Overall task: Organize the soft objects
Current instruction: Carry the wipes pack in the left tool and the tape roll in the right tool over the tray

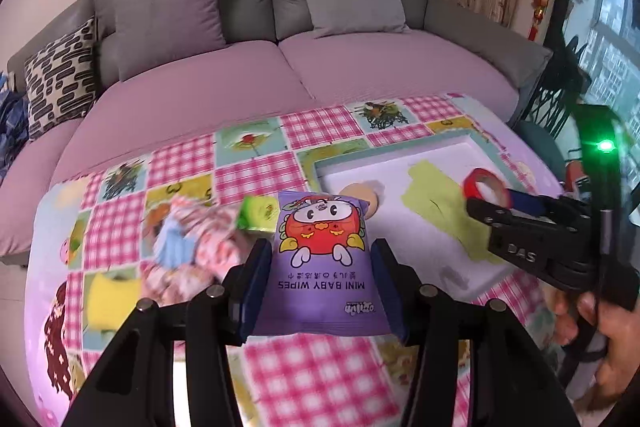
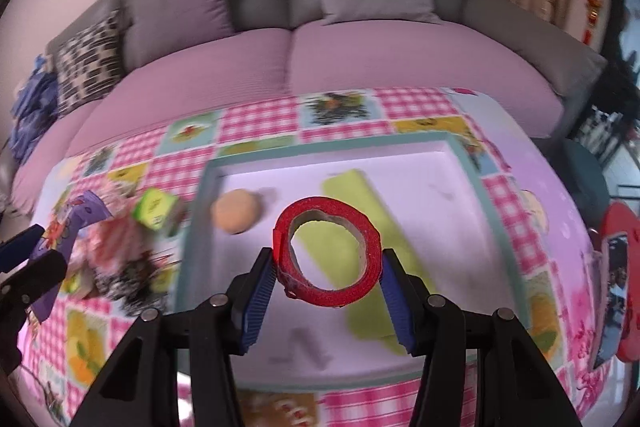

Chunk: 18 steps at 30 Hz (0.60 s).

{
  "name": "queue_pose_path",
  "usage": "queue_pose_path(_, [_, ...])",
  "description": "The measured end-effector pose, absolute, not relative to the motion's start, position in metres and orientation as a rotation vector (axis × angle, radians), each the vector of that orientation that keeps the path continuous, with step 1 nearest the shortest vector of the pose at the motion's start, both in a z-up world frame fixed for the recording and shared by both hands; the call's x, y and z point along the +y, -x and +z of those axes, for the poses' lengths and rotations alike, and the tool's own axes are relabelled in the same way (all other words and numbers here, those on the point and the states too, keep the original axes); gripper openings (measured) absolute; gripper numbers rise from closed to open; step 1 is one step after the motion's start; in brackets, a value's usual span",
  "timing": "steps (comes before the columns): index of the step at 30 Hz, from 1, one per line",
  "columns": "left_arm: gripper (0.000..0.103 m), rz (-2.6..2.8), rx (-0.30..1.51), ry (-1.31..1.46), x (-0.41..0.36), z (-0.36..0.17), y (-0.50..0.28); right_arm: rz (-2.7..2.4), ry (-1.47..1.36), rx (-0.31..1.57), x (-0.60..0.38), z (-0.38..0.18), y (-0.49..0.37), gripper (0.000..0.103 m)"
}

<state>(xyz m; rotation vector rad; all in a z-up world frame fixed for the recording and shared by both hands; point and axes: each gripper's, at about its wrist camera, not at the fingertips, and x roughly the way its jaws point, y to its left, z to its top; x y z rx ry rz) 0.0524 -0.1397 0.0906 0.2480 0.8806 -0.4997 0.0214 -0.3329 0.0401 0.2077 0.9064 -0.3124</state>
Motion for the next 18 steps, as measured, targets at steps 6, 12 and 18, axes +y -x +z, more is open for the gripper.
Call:
queue_pose_path(6, [0.053,-0.539,0.945,-0.225,-0.188,0.050,-0.070,-0.417,-0.240,0.913,-0.371,0.027,-0.021,0.055])
queue_pose_path(12, [0.053,-0.587,0.979,-0.237,-0.225,0.016,-0.072,-0.499,-0.269,0.934,-0.401,0.012,-0.018,0.055])
queue_pose_path(18, [0.053,-0.611,1.026,-0.253,-0.246,-0.008,-0.071,-0.529,-0.302,0.971,-0.417,-0.002,-0.015,0.056])
